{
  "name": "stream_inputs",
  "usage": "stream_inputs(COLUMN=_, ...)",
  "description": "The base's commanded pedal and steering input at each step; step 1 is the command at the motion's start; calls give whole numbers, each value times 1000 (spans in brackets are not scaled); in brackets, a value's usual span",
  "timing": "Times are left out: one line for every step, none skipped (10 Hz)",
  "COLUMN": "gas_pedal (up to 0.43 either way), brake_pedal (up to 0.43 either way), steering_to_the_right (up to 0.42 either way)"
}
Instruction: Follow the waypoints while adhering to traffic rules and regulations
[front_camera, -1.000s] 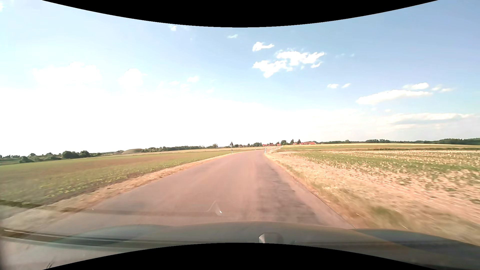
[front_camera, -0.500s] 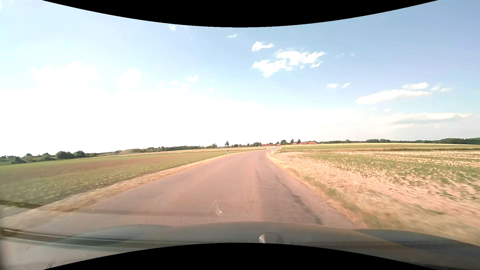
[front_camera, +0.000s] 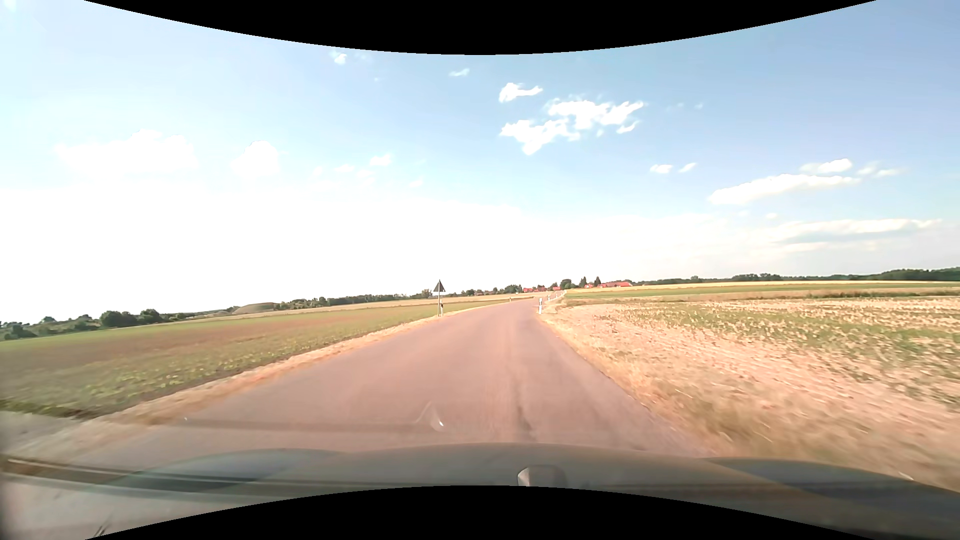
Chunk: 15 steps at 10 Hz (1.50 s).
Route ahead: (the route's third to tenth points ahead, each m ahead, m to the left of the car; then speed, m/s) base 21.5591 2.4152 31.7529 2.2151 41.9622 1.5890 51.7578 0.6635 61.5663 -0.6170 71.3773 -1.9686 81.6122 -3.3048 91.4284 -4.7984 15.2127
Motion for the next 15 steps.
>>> stream_inputs(gas_pedal=59, brake_pedal=6, steering_to_the_right=0)
stream_inputs(gas_pedal=59, brake_pedal=6, steering_to_the_right=0)
stream_inputs(gas_pedal=59, brake_pedal=6, steering_to_the_right=0)
stream_inputs(gas_pedal=59, brake_pedal=6, steering_to_the_right=0)
stream_inputs(gas_pedal=59, brake_pedal=6, steering_to_the_right=0)
stream_inputs(gas_pedal=59, brake_pedal=6, steering_to_the_right=0)
stream_inputs(gas_pedal=59, brake_pedal=6, steering_to_the_right=0)
stream_inputs(gas_pedal=59, brake_pedal=6, steering_to_the_right=3)
stream_inputs(gas_pedal=59, brake_pedal=6, steering_to_the_right=7)
stream_inputs(gas_pedal=59, brake_pedal=6, steering_to_the_right=8)
stream_inputs(gas_pedal=59, brake_pedal=6, steering_to_the_right=7)
stream_inputs(gas_pedal=59, brake_pedal=6, steering_to_the_right=8)
stream_inputs(gas_pedal=59, brake_pedal=6, steering_to_the_right=8)
stream_inputs(gas_pedal=59, brake_pedal=6, steering_to_the_right=8)
stream_inputs(gas_pedal=59, brake_pedal=6, steering_to_the_right=8)
